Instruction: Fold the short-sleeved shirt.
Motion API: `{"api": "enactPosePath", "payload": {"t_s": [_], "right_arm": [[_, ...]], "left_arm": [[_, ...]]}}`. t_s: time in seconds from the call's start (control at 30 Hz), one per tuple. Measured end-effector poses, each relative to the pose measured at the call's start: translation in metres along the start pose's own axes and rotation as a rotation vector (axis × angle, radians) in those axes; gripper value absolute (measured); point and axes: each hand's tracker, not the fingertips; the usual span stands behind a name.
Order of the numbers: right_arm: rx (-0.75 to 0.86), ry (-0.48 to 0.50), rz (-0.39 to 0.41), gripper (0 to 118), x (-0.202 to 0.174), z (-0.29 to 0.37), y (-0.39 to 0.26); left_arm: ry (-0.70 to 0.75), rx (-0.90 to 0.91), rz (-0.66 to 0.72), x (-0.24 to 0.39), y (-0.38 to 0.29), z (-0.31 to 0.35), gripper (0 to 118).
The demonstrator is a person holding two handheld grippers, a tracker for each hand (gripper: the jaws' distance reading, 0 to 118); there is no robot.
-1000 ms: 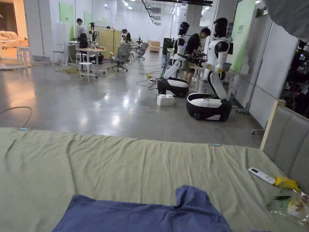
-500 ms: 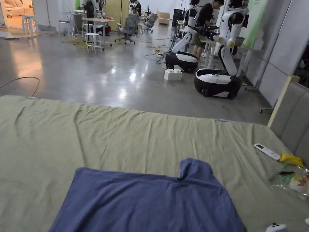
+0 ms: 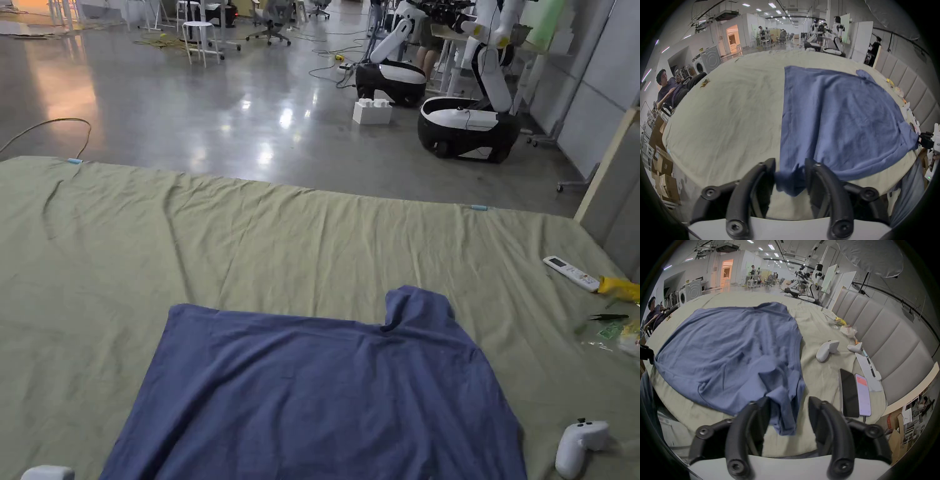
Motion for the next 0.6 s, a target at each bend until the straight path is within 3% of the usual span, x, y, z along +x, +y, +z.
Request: {"api": "enactPosePath", "payload": {"t_s": [0.1, 0.23, 0.4, 0.47, 0.5, 0.53, 0.6], "right_arm": [[0.098, -0.005, -0.025, 64, 0.005, 0.014, 0.022], [0.256, 0.027, -0.097, 88, 0.014, 0.017, 0.055], [0.463, 0.023, -0.132, 88, -0.007, 0.025, 0.101], [0.556, 0.006, -0.158, 82, -0.016, 0.03, 0.116], [0.582, 0.021, -0.173, 72, -0.02, 0.031, 0.121], [0.621, 0.017, -0.18, 59, -0.026, 0.033, 0.127], [0.694, 0.006, -0.175, 24, -0.033, 0.038, 0.136]], "left_arm": [[-0.015, 0.097, -0.021, 0.003, 0.015, 0.013, 55], [-0.009, 0.231, -0.024, 0.008, 0.044, 0.022, 55], [-0.039, 0.423, 0.064, 0.023, 0.084, 0.038, 53], [-0.033, 0.496, 0.069, 0.031, 0.097, 0.042, 48], [-0.033, 0.521, 0.063, 0.035, 0.102, 0.044, 36], [-0.028, 0.546, 0.053, 0.039, 0.107, 0.046, 23], [-0.023, 0.577, 0.036, 0.049, 0.113, 0.049, 15]]}}
